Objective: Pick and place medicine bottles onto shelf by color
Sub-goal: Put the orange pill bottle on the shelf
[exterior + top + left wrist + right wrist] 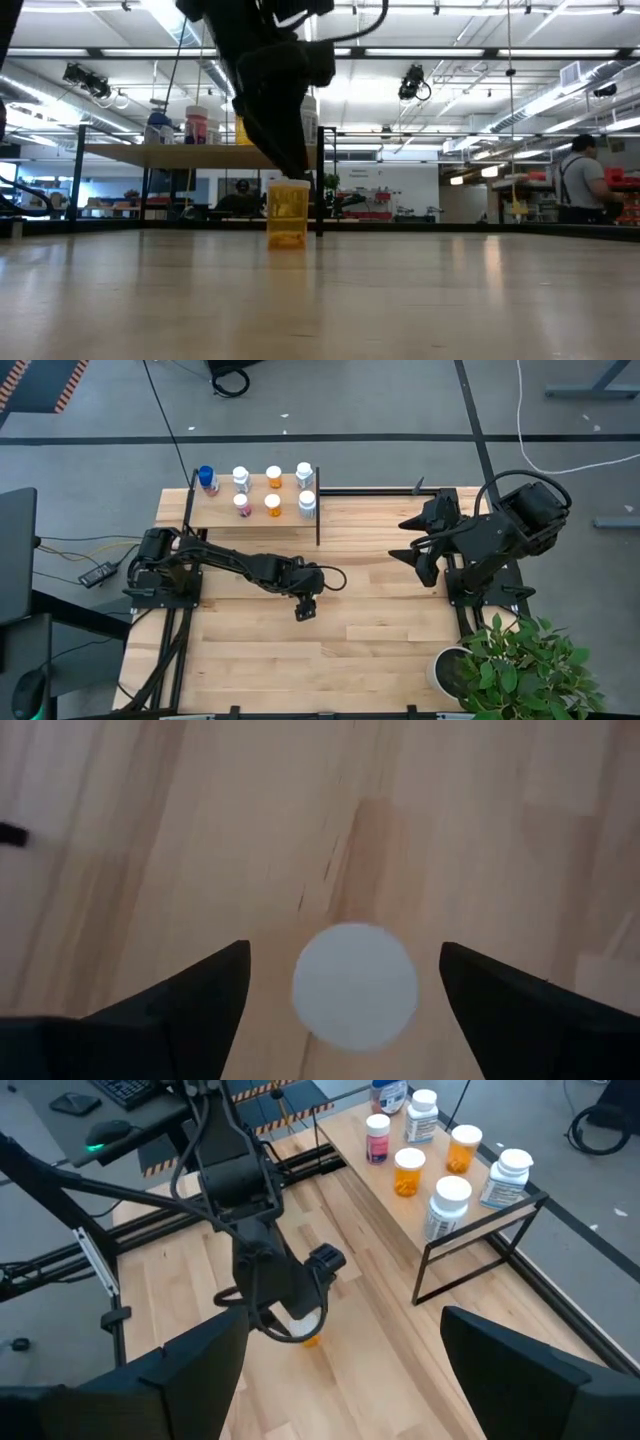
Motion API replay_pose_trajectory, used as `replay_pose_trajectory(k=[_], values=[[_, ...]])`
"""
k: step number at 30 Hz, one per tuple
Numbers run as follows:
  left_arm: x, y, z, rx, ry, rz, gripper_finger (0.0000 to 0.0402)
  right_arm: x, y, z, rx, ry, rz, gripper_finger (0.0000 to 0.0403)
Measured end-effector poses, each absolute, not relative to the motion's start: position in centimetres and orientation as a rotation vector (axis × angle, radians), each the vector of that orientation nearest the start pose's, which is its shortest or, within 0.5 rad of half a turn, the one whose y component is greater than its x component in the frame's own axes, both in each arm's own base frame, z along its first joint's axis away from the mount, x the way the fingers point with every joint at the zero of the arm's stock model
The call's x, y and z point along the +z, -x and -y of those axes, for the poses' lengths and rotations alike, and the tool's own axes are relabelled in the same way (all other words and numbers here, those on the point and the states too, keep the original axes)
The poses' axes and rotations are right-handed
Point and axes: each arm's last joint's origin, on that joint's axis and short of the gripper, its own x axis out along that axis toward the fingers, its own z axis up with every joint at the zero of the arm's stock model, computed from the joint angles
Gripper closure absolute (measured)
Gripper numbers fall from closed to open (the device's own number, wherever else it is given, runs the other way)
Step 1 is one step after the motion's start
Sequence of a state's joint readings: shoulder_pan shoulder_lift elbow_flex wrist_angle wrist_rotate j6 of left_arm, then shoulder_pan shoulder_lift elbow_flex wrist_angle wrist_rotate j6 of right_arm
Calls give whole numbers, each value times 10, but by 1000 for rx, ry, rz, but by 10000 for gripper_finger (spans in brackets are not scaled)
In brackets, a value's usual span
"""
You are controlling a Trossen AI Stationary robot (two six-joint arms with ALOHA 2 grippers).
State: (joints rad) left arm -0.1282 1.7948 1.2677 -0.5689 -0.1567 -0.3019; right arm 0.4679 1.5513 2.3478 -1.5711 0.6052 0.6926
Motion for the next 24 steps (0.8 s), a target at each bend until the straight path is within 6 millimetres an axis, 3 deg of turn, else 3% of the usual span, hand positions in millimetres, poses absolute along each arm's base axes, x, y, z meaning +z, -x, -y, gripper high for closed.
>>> replay_pose_trajectory(k=[14, 24], values=[[183, -362, 42, 168, 129, -1177, 77, 520, -194, -80, -353, -283, -578, 63], [182, -365, 43, 183, 178, -1156, 88, 521, -194, -79, -369, -282, -568, 63]])
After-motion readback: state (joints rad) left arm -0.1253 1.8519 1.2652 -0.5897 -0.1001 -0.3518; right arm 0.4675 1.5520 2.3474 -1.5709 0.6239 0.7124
